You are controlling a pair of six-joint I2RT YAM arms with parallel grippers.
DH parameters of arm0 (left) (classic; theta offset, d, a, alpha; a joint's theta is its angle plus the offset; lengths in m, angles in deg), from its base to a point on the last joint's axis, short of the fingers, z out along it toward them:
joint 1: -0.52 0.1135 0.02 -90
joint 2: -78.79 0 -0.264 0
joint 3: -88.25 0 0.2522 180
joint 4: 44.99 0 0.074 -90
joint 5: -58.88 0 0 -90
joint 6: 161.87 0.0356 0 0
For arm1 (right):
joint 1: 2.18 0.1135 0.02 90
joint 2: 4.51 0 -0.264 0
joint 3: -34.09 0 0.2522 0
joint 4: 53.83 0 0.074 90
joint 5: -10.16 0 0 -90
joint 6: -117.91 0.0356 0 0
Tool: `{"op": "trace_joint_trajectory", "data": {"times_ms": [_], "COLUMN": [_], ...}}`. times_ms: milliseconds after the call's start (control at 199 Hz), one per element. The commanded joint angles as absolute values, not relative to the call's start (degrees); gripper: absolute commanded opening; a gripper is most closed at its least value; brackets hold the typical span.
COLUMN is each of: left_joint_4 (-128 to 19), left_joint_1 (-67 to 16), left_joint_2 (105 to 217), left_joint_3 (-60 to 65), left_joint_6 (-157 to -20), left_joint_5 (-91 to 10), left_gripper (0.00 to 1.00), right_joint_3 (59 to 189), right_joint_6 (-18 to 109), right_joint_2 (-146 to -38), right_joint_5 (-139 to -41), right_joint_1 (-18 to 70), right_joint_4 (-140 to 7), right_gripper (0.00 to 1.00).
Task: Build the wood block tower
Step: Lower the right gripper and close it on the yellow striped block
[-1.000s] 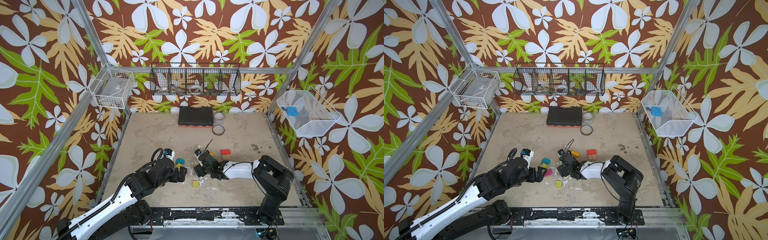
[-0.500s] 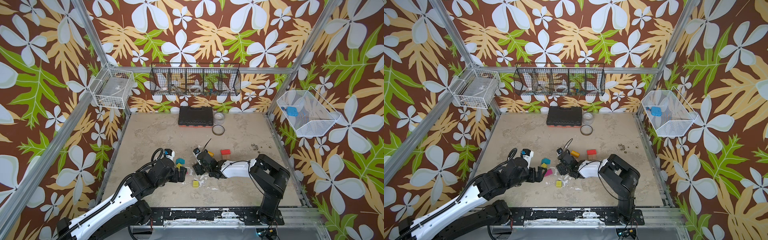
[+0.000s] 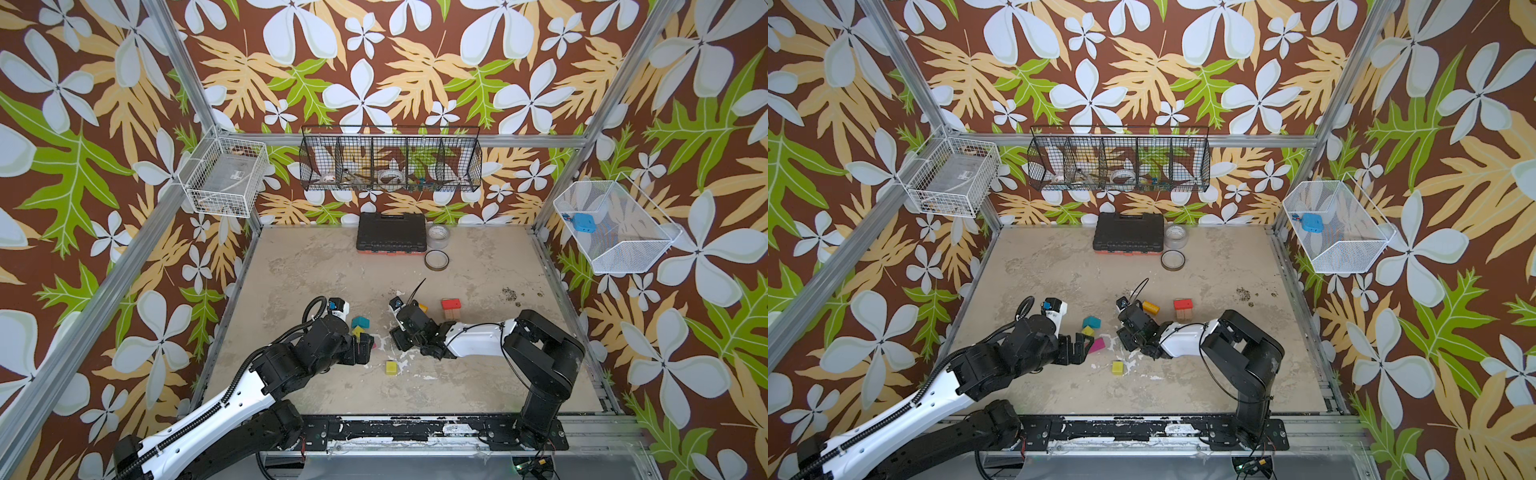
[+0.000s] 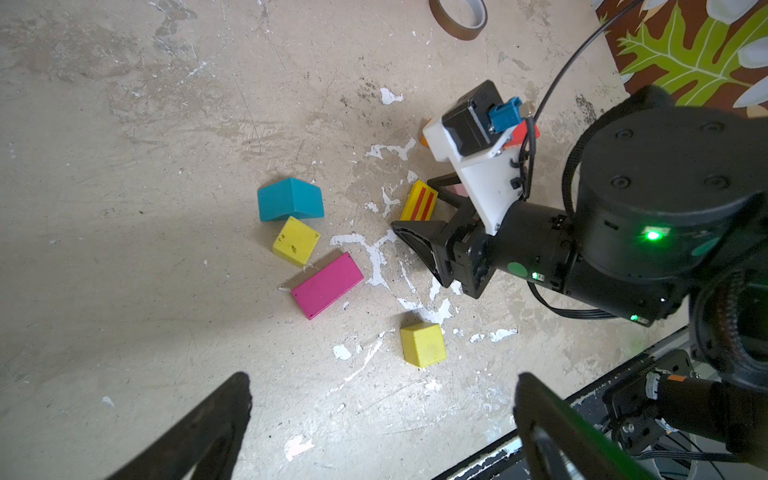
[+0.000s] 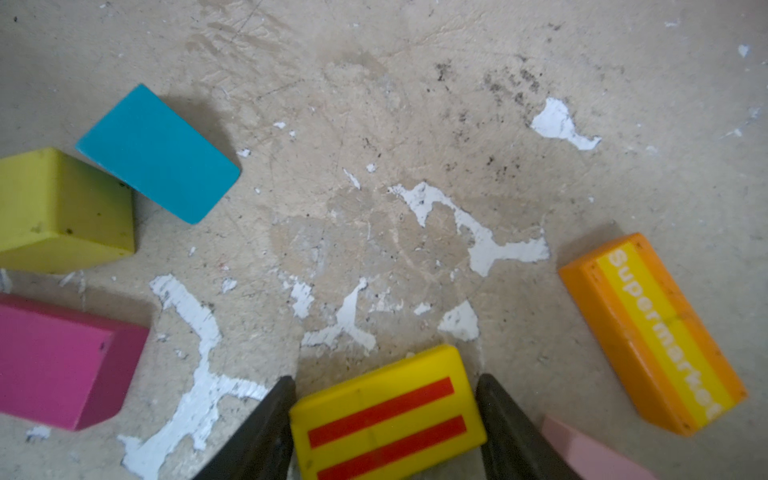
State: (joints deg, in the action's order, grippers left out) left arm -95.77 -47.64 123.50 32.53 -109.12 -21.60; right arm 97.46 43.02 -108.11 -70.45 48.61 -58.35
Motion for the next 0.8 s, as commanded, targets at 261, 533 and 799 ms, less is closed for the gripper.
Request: {"op": "trace_joint_trajectory", "data": {"times_ms": [261, 533, 799], "left_joint_4": [-94.6, -94.5, -94.6], "left_joint_1": [-47.6, -47.6, -47.6], "left_joint_2": [123.6, 123.7, 123.6], "left_joint_3": [32.6, 32.6, 32.6], "left_joint_6": [-108.9, -108.9, -108.9], "left_joint_5": [-21.8, -21.8, -21.8], "left_gripper": [1.0, 1.0, 1.0], "right_joint_3": [95.6, 94.1, 95.1], "right_joint_6": [43.4, 42.9, 43.2], "right_joint_2": [-106.6, -105.4, -105.9], "right_joint_5": [-73.6, -75.0, -72.4], "right_joint_1": [48.7, 49.2, 49.4], "right_joint_4": [-59.9, -58.7, -60.4], "right_gripper": [0.7, 0.76, 0.7]}}
